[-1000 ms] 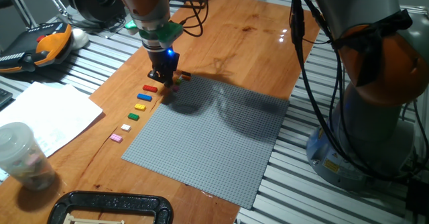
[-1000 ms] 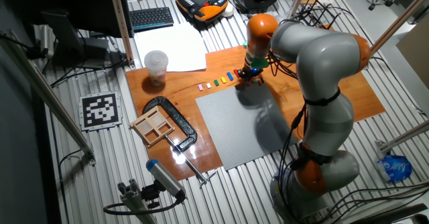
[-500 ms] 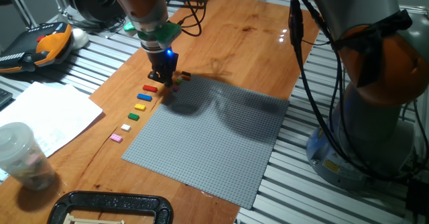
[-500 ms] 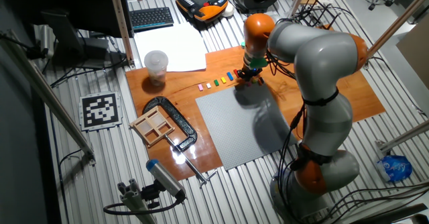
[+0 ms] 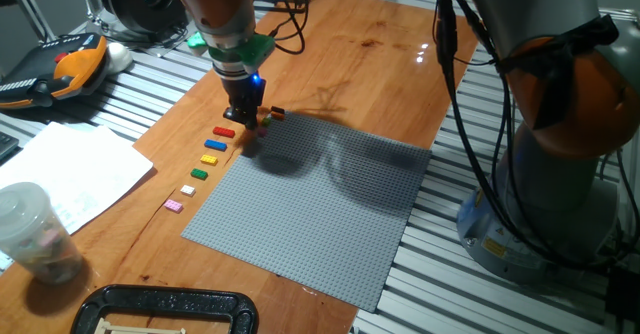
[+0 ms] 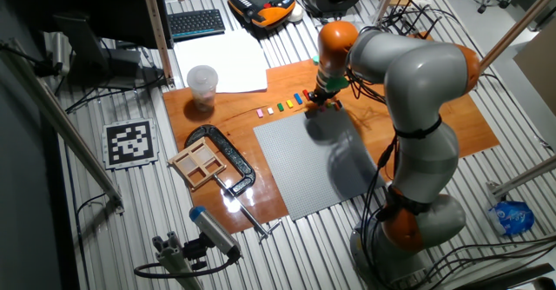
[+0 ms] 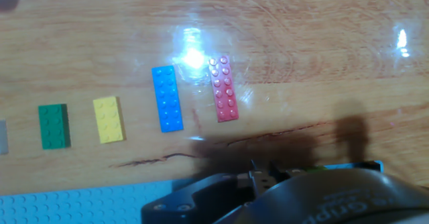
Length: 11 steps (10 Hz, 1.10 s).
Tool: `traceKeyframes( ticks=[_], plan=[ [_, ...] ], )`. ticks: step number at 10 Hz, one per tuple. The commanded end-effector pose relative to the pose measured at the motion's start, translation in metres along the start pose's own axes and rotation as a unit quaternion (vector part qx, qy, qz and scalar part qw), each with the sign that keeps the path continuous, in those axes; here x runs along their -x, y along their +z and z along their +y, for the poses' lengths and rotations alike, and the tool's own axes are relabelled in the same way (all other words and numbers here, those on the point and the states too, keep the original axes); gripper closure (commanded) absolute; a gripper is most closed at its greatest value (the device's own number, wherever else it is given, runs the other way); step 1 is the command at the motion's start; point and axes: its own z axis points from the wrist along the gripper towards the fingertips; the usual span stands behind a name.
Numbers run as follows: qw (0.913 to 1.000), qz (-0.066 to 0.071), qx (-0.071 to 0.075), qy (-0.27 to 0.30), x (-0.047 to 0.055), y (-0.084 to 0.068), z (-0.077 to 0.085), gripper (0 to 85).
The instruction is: Build with small Lego blocks
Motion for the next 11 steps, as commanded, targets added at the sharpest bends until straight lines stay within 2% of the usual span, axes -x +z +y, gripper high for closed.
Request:
traceKeyframes(
  ticks=[1, 3, 4, 5, 6, 11],
  plan=[
    [1.0000, -0.001, 0.001, 0.004, 0.000, 0.000, 0.000, 68.0],
    [0.9998, -0.004, 0.003, 0.017, 0.001, -0.002, 0.003, 68.0],
    [0.9998, -0.003, 0.004, 0.020, 0.004, -0.006, 0.008, 51.0],
    [0.9998, -0.003, 0.004, 0.020, 0.008, -0.006, 0.013, 51.0],
    [0.9999, -0.003, -0.002, 0.017, 0.015, -0.004, 0.019, 51.0],
    [0.9999, 0.001, 0.009, 0.005, 0.033, 0.006, 0.024, 51.0]
  ],
)
